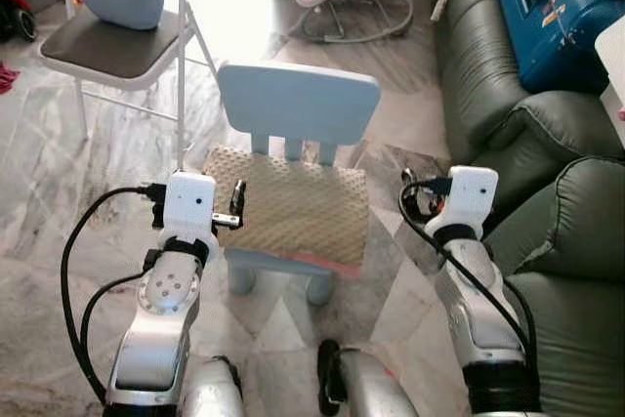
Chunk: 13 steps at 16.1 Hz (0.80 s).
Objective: Move the pillow to the sofa
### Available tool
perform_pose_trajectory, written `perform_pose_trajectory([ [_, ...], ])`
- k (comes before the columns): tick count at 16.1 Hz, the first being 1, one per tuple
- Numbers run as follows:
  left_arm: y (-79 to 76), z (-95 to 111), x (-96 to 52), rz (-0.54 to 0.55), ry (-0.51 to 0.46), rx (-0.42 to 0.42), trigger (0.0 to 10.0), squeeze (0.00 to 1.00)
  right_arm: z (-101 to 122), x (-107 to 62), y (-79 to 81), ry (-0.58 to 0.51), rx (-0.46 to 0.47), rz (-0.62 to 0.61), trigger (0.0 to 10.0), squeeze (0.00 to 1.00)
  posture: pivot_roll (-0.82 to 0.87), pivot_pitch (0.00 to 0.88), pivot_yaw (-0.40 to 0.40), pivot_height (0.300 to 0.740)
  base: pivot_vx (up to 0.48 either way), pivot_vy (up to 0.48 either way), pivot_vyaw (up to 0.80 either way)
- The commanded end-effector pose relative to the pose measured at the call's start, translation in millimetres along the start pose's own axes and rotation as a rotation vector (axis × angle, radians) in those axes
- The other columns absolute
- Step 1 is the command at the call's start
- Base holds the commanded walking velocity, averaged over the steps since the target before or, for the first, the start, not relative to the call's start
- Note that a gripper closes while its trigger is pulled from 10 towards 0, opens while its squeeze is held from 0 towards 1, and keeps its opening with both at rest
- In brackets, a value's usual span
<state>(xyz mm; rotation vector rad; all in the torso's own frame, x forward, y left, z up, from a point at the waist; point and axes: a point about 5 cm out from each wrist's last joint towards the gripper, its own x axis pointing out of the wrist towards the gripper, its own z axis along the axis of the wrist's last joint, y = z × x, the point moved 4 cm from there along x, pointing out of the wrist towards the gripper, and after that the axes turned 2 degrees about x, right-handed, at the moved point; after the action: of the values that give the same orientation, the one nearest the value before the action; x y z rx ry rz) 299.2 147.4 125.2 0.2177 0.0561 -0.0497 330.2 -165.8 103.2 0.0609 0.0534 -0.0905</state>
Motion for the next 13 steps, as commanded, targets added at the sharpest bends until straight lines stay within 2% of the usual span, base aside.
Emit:
perform_pose_trajectory([
  [1,-3.0,-9,-2.6,-0.010,0.030,-0.018,10.0,0.00,-7,-5.9,-5.0,0.026,0.004,-0.013,10.0,0.00,0.05,0.160,-0.068,0.740,0.000,0.307,0.00],
  [4,-13.0,-7,-1.0,-0.036,0.023,-0.032,10.0,0.00,-13,-13.8,-4.6,0.040,-0.006,-0.001,10.0,0.00,0.04,0.165,-0.056,0.740,0.000,0.430,-0.55],
  [10,-18.2,1,6.2,-0.069,0.000,-0.024,10.0,0.00,-12,-18.0,-6.2,0.033,0.011,-0.027,10.0,0.00,0.02,0.195,-0.038,0.740,0.000,0.449,0.00],
  [13,-23.2,2,2.9,-0.074,-0.004,-0.023,10.0,0.00,-10,-16.3,-8.7,0.031,0.005,-0.028,10.0,0.00,0.02,0.201,-0.043,0.740,0.000,0.000,0.00],
])
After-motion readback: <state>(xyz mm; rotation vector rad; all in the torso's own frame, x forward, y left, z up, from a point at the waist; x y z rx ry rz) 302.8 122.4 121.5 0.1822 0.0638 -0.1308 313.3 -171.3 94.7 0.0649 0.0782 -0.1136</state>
